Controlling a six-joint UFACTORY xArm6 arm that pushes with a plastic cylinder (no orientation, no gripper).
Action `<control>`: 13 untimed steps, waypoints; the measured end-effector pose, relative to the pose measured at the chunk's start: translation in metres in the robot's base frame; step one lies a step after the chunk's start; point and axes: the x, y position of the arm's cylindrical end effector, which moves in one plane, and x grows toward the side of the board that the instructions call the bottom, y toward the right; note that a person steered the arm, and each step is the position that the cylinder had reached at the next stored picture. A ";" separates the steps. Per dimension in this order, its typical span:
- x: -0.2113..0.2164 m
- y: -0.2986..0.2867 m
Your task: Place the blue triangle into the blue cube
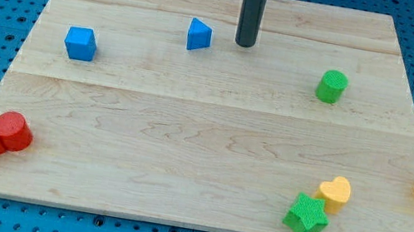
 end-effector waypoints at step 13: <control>0.052 -0.187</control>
